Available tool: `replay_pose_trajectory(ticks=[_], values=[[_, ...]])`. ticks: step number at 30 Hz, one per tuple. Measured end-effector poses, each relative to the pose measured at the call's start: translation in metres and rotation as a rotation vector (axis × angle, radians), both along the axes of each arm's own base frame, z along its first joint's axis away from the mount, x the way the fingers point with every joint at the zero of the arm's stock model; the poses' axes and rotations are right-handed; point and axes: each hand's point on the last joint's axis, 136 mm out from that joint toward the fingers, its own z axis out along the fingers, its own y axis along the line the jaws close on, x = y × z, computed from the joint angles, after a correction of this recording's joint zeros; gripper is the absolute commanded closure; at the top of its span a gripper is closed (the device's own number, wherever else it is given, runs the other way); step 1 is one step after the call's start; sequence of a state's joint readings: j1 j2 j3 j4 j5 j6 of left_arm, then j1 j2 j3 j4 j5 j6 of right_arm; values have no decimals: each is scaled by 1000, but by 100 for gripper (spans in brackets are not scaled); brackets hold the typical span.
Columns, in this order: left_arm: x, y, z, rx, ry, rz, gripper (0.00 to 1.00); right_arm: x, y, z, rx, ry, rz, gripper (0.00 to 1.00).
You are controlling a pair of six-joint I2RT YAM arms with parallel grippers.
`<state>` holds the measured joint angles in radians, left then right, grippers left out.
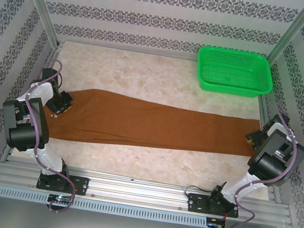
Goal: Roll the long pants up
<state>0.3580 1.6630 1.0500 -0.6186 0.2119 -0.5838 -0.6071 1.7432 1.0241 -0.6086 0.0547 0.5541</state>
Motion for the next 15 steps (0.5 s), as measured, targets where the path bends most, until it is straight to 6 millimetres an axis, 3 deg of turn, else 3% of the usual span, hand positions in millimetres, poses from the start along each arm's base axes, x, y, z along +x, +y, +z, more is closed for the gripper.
replay_pose_trajectory(ticks=[4,5,8,15], values=[[3,-3,-2,-2,5,-12,86,5,-1,-4,16,1,6,31],[3,-4,-2,-3,6,-14,86,8,-2,-4,23,4,5,43],[4,-5,-3,-3,7,-19,86,16,-5,-3,26,-12,11,98],[6,-9,-2,-19,-2,-24,86,22,-6,2,-13,-77,10,100]])
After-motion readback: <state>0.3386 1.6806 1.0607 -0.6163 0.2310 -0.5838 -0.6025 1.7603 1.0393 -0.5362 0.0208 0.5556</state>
